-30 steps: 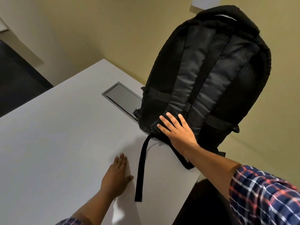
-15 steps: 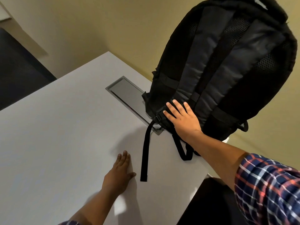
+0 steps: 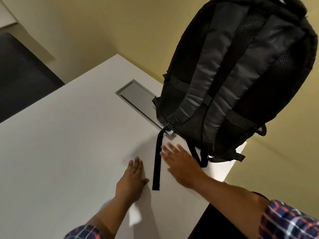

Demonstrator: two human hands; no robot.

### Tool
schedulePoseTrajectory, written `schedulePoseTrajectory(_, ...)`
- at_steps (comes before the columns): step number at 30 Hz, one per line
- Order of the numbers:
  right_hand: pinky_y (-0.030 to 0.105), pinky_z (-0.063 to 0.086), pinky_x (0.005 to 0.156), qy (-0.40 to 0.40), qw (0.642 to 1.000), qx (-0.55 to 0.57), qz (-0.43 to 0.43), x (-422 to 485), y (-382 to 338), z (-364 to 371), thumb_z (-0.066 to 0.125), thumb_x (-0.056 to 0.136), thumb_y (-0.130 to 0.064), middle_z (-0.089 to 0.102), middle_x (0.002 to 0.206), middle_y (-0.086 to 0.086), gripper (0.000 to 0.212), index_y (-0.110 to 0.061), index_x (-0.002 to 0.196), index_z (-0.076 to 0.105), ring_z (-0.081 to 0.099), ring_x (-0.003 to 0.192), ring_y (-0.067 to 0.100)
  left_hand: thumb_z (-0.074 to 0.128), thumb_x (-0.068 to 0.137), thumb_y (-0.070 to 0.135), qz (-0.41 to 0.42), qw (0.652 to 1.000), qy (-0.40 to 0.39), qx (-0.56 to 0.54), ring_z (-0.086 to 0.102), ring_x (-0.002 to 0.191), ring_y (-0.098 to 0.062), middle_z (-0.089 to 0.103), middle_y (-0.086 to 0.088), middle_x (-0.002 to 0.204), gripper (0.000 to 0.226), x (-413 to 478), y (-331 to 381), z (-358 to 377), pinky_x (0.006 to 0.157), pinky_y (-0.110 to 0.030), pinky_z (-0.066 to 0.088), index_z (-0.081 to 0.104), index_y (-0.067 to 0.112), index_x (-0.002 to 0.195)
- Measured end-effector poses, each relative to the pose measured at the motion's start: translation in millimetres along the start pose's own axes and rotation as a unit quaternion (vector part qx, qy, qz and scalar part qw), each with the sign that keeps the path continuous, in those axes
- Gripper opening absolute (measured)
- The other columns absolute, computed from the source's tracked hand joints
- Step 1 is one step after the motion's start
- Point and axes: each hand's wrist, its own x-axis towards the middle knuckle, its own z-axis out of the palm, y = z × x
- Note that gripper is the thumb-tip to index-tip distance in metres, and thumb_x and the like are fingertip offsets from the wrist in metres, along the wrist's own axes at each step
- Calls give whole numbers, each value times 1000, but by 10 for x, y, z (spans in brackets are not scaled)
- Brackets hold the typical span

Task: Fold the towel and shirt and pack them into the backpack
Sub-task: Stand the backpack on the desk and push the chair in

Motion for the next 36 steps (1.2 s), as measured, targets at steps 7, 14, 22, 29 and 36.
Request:
schedulePoseTrajectory(7, 43, 11, 120, -117, 990, 75, -33, -191, -619, 291, 46, 94, -51, 31, 159, 2, 69, -16, 152, 32, 24, 148, 23, 37, 100, 49, 2, 1000, -2, 15, -16, 147, -13, -27, 9, 153, 76, 9, -44, 20, 119, -32, 14, -13, 22, 152)
schedulePoseTrajectory(14, 39, 19, 118, -123, 972, 58, 190, -481, 251, 188, 33, 95, -56, 28, 160, 4, 72, -11, 150, 35, 20, 150, 23, 36, 101, 46, 2, 1000, 15, 14, -13, 148, -16, -23, 6, 157, 75, 13, -24, 66, 119, -30, 10, -11, 20, 153)
schedulePoseTrajectory(22, 36, 45, 106, 8, 996, 47, 71, -884, 402, -30, 43, 94, -45, 54, 144, 2, 49, -19, 129, 64, 46, 136, 19, 37, 98, 55, 79, 994, 62, 43, 2, 150, -20, -3, -2, 163, 78, 325, 568, -267, 119, -36, 14, 1, 16, 155)
schedulePoseTrajectory(29, 45, 15, 120, 55, 986, -50, 148, -726, 741, -335, 54, 92, -34, 20, 163, 11, 71, -10, 153, 28, 16, 150, 30, 65, 89, 40, 160, 973, 161, -39, 12, 149, -23, 4, 1, 163, 87, 819, 1337, -706, 115, -39, 30, 12, 20, 154)
schedulePoseTrajectory(36, 49, 5, 120, -14, 981, -120, 149, -756, 1098, -244, 57, 92, -38, 2, 165, 12, 84, -8, 156, 11, 3, 151, 32, 61, 93, 34, 154, 982, 93, -52, 0, 150, -24, -9, 1, 163, 89, 1118, 1580, -726, 119, -45, 24, -1, 19, 155)
